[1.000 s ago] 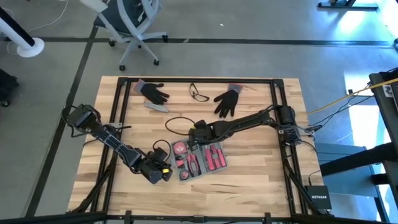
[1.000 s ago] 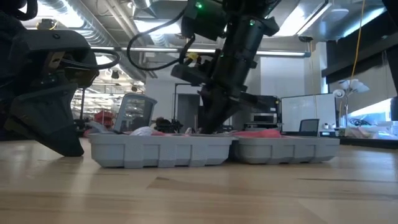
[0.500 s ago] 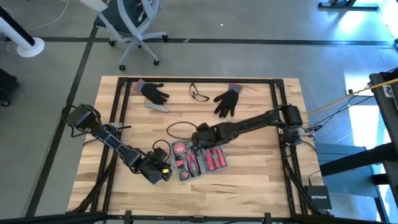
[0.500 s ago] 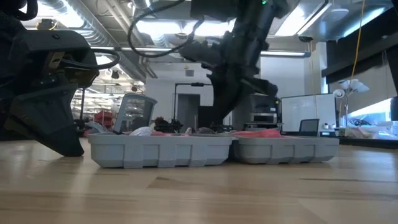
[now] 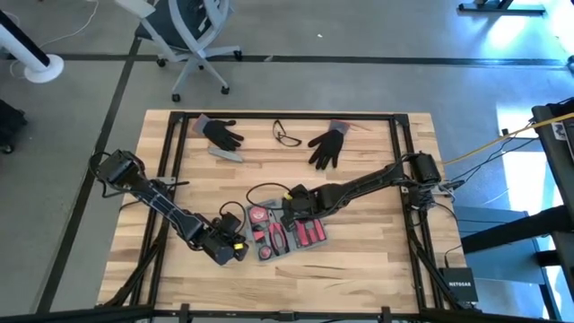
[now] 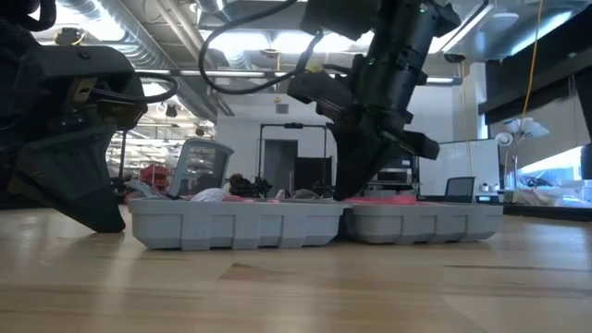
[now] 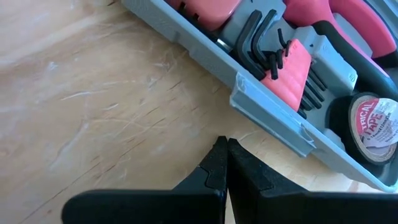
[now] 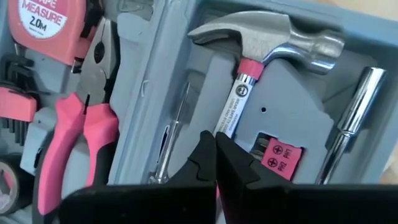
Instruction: Prefit tool cases
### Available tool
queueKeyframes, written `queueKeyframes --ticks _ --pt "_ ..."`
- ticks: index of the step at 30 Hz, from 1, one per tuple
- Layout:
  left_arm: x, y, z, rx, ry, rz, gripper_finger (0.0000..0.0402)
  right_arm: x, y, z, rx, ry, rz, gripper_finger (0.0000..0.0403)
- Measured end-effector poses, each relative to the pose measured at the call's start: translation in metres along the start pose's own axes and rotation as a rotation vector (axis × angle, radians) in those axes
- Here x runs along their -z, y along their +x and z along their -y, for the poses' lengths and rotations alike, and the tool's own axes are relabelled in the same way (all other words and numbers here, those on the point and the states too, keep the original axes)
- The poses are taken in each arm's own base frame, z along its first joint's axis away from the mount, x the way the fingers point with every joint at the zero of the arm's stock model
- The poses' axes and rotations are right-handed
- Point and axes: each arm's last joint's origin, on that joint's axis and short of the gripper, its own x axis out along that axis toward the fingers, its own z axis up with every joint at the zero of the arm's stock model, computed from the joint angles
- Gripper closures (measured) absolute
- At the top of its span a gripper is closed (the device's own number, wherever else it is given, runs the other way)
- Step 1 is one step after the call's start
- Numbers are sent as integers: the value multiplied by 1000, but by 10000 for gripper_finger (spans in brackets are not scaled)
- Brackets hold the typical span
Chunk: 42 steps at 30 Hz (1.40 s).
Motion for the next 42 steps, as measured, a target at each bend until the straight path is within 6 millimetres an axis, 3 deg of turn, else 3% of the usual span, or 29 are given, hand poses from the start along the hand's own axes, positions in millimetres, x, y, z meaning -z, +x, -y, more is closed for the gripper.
queueKeyframes --ticks 5,9,14,20,24,30,42 --pt "-2 0 0 -1 10 4 401 -3 -3 1 -9 2 10 403" --pt "-9 -15 -3 -10 18 2 401 -7 -23 0 -24 0 55 403" --pt "-17 -42 -6 -12 -2 -7 401 -19 -68 -1 -85 -85 113 403" --pt "-13 -55 -7 6 -139 16 401 -3 -88 16 42 -211 16 403" --pt "-8 -44 -7 -15 -182 39 401 19 -74 27 68 -265 -95 403" --pt "-5 -21 -8 -56 -236 46 401 45 -52 44 106 -211 -150 403" --pt "-16 2 -7 -61 -317 55 402 36 -46 35 -16 -133 -52 403"
